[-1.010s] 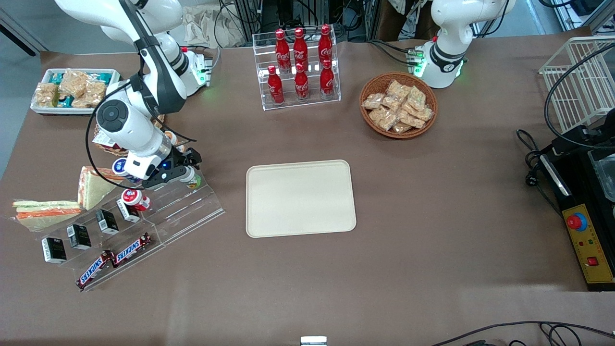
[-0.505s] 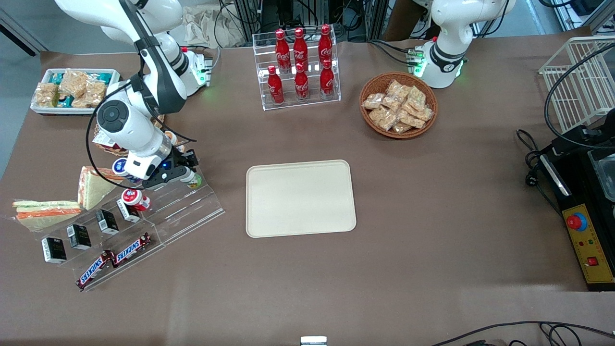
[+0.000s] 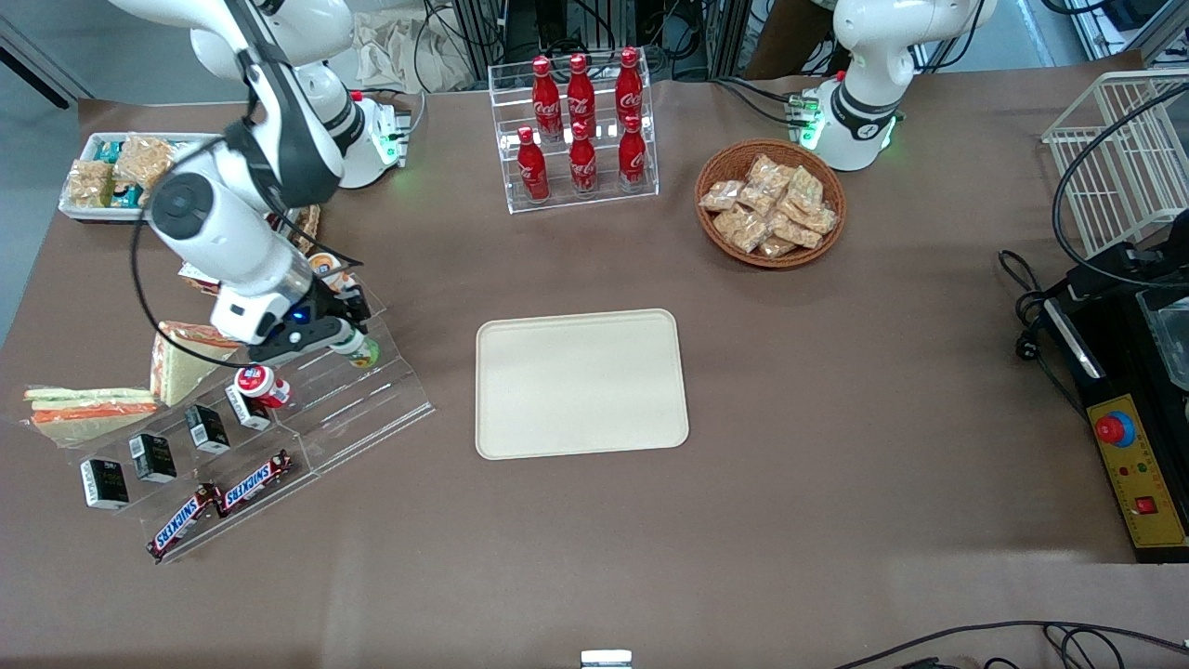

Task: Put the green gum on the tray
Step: 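Lift the green gum bottle out of the rack with the right gripper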

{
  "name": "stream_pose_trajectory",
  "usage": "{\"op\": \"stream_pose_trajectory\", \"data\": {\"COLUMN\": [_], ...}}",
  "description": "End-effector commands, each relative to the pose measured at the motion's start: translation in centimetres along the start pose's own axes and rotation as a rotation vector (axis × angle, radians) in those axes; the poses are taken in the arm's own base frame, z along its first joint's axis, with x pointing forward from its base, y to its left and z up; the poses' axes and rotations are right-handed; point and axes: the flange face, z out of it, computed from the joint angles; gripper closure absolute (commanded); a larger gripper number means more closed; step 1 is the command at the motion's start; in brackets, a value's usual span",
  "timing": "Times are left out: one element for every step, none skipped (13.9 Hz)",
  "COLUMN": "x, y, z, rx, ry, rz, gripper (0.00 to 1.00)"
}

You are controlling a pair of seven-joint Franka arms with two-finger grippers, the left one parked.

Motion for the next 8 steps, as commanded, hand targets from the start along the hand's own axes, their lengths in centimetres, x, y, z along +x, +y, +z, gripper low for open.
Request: {"op": "stream_pose_trajectory", "data": {"x": [2.1, 2.3, 2.5, 2.7, 2.9, 3.3, 3.6, 4.1], "y": [0.6, 0.4, 0.3, 0.1, -0.5, -1.9, -4.4, -6.8], "z": [-9.7, -12.5, -14.7, -16.6, -17.9, -18.4, -17.9, -17.1], "rx": [0.004, 0.004, 0.002, -0.006, -0.009, -0.003, -0.001, -0.003], "ry": [-0.004, 0.001, 0.004, 0.009, 0.013, 0.008, 0.001, -0.008], "rz": [0.024, 0.022, 0.019, 0.033, 0.069, 0.164, 0.203, 0.257], "gripper": [0.55, 0.55, 0.55, 0.55, 0.55, 0.55, 0.55, 0.55]}}
